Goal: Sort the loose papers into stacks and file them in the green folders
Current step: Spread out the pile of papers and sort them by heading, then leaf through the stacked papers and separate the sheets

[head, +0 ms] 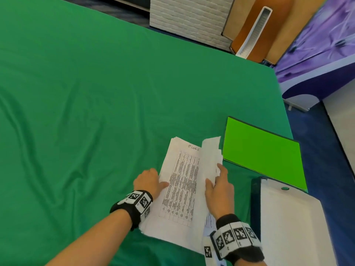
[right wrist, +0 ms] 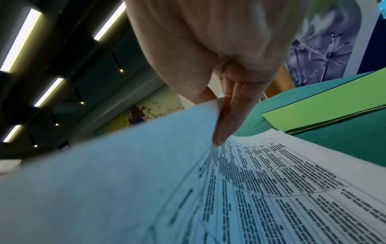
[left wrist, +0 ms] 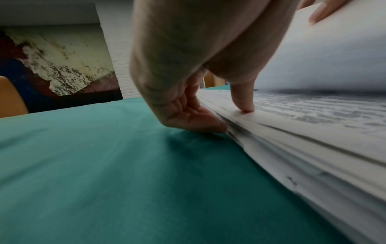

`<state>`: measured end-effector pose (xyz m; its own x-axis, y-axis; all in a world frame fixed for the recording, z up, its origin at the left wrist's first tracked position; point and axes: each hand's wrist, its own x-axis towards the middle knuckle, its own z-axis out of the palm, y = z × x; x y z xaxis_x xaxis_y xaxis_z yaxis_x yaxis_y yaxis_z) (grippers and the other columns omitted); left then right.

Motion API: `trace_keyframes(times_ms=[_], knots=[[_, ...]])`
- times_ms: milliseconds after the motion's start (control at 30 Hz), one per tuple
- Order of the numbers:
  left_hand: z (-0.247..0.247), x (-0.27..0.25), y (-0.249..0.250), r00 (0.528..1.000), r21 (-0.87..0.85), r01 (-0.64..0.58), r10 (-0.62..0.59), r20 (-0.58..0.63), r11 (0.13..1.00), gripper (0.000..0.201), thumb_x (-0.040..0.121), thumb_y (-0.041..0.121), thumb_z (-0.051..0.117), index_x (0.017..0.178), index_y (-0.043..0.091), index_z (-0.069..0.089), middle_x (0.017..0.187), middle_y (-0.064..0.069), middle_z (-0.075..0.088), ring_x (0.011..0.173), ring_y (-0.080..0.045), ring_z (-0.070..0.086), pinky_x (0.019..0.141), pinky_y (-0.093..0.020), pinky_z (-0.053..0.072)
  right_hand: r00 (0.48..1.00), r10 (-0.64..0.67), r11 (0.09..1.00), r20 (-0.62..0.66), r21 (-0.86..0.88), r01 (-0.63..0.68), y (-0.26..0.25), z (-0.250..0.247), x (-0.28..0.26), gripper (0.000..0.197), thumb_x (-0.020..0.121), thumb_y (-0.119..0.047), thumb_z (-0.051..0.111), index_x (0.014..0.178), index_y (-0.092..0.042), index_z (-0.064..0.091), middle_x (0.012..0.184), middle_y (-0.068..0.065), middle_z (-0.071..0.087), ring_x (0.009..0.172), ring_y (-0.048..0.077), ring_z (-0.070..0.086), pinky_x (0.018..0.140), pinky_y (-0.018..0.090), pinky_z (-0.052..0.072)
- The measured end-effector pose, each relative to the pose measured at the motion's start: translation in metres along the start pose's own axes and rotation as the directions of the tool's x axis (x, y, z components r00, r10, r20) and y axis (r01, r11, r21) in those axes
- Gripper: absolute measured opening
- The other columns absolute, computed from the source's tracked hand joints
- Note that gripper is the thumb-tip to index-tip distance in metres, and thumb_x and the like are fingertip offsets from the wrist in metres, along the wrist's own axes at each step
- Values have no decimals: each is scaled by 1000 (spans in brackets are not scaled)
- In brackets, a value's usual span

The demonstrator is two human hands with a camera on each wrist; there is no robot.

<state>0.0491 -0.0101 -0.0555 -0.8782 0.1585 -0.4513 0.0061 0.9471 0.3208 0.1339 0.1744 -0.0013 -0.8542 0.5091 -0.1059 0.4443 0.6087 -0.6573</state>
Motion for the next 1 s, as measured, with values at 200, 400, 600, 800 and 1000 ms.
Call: trace_keyframes(times_ms=[200,400,600,800,1000], knots=[[-6,5,3,998,-4,-46,46,-42,999,35,91,45,61,95,10,58,92,-6,64,82,-24,62,71,-32,52,999,-44,995,28,-86,46,-2,0,-9,54,97,-5,47,145,-27,36,90,4,64,77,16,58,75,29,48],[-21,-12,16,958,410,-188,258,-123,893,16,101,30,47,100,18,57,85,2,60,66,-17,51,58,-28,43,998,-48,986,51,-156,56,-2,9,-11,34,98,-12,47,130,-13,56,108,10,67,93,23,63,86,32,51],[-24,-31,41,912,154,-332,358,-202,931,15,100,22,43,90,14,51,89,-6,64,72,-27,55,58,-32,35,986,-94,990,139,-96,108,-14,24,-9,51,98,-55,37,123,-18,62,109,3,71,98,19,65,86,32,50],[-17,-23,37,973,-321,-189,133,-190,928,37,95,43,56,70,17,47,60,3,50,55,-15,45,51,-28,32,978,-91,994,189,-47,101,-23,33,-11,56,98,-60,28,122,-23,63,94,-1,71,88,15,64,83,31,51],[-11,-15,28,997,-798,-51,79,-4,600,36,98,34,53,72,10,46,58,2,34,51,-13,30,50,-28,26,968,-85,991,236,-79,106,-25,40,-7,61,96,-64,26,127,-25,60,113,1,70,103,20,64,92,36,50]])
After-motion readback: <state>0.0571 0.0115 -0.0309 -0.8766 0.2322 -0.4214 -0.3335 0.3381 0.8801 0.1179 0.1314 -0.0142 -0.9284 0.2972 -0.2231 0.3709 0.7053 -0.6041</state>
